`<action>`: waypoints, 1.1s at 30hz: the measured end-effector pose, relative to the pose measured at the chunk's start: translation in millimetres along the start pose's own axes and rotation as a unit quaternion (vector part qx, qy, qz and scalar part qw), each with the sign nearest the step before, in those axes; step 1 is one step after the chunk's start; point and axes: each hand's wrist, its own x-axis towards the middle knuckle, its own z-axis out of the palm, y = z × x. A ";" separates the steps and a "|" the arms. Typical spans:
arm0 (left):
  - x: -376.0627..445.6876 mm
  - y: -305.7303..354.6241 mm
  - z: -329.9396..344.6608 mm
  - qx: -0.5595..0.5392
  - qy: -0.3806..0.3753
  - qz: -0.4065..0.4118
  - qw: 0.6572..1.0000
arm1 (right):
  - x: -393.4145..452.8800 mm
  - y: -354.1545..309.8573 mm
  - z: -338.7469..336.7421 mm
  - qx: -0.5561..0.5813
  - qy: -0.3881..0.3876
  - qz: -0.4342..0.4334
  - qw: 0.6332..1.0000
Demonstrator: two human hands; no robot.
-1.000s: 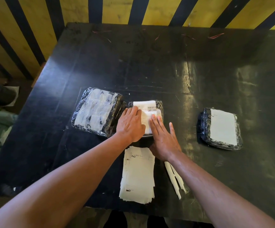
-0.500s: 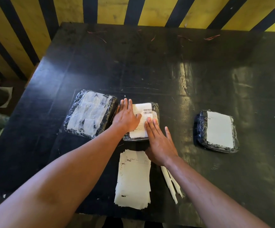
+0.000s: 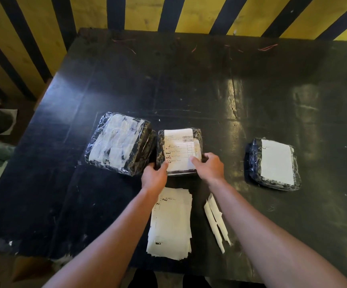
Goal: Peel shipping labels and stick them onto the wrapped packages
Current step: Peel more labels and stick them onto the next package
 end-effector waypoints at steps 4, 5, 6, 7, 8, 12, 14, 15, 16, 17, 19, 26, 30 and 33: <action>6.8 12.8 -2.3 -0.032 0.037 0.023 0.999 | 6.3 -19.2 -10.0 0.115 -0.001 0.065 0.991; 8.4 18.2 -3.3 -0.051 0.034 0.024 0.998 | 6.9 -26.0 -13.2 0.132 -0.008 0.075 0.988; 9.8 23.9 -3.8 -0.059 0.031 0.027 0.997 | 9.0 -30.1 -16.1 0.142 -0.010 0.082 0.986; 11.0 28.9 -4.2 -0.056 0.030 0.035 0.997 | 10.0 -34.3 -18.9 0.151 -0.010 0.084 0.985; 12.1 32.7 -4.0 -0.048 0.031 0.047 0.997 | 11.8 -36.8 -20.9 0.159 -0.009 0.081 0.984; 6.3 41.2 2.5 -0.032 0.020 0.088 0.995 | 12.6 -36.4 -31.7 0.185 -0.001 0.051 0.981; 1.6 42.8 12.8 -0.016 0.002 0.095 0.995 | 11.6 -25.3 -42.1 0.200 0.021 0.046 0.979; -2.1 44.1 19.9 -0.001 -0.008 0.096 0.995 | 9.5 -18.7 -49.3 0.209 0.035 0.045 0.976; -5.9 44.9 28.1 0.017 -0.016 0.094 0.995 | 9.2 -9.7 -57.1 0.219 0.048 0.045 0.974; -10.0 45.3 37.6 0.029 -0.024 0.092 0.995 | 7.8 -0.5 -66.3 0.228 0.061 0.045 0.971; -17.7 42.9 60.2 0.044 -0.048 0.088 0.994 | 5.0 19.8 -86.6 0.238 0.089 0.047 0.966; -48.8 34.1 161.6 0.124 -0.113 0.113 0.979 | 8.7 88.8 -167.8 0.268 0.174 0.088 0.943; -61.8 35.5 211.5 0.146 -0.155 0.117 0.970 | 23.5 121.2 -208.7 0.268 0.207 0.108 0.935; -66.0 33.7 240.5 0.164 -0.165 0.123 0.965 | 36.1 136.0 -231.3 0.263 0.213 0.121 0.933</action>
